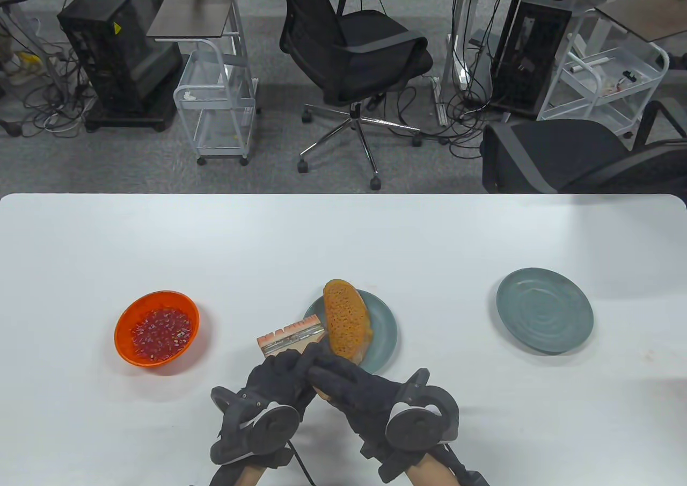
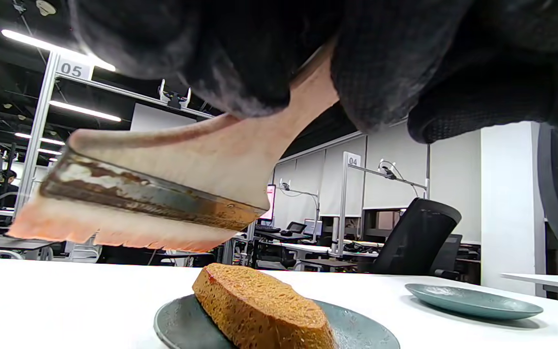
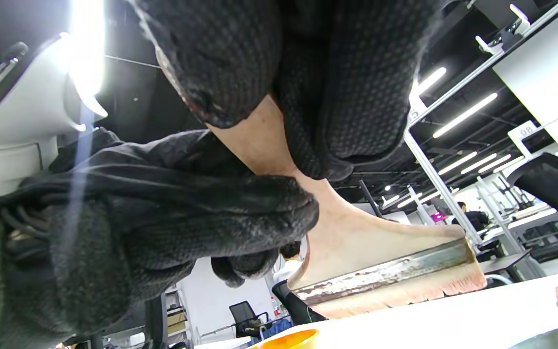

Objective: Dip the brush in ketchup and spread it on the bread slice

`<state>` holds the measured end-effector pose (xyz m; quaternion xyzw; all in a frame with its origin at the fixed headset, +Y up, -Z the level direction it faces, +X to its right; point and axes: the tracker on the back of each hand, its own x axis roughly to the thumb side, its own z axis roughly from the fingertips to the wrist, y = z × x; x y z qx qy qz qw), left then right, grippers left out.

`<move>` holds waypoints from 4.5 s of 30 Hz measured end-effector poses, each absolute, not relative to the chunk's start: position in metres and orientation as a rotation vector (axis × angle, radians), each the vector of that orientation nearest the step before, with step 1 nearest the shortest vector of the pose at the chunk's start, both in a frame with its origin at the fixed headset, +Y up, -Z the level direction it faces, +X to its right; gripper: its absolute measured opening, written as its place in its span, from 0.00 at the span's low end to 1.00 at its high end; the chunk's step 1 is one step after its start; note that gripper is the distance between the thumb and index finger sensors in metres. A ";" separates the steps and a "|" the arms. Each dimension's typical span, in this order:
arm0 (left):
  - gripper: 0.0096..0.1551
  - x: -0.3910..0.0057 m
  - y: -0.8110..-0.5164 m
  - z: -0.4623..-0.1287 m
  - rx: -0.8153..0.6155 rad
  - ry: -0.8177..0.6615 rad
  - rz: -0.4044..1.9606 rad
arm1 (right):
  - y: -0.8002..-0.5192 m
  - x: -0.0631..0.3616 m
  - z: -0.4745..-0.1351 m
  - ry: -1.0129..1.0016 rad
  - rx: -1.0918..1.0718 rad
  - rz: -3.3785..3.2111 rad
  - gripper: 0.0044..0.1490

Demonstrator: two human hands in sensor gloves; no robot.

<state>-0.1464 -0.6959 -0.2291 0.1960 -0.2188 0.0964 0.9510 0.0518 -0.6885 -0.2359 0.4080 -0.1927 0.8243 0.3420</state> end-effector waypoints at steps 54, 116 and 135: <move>0.30 -0.379 -0.677 -0.305 0.262 0.511 0.687 | -0.739 0.187 -0.290 -0.241 0.209 2.671 0.40; 0.30 -0.166 -0.697 -0.328 0.503 0.098 0.962 | -0.775 0.110 -0.287 0.413 0.574 2.743 0.42; 0.30 -0.165 -0.701 -0.330 0.386 0.111 1.039 | -0.777 0.109 -0.287 0.425 0.553 2.722 0.41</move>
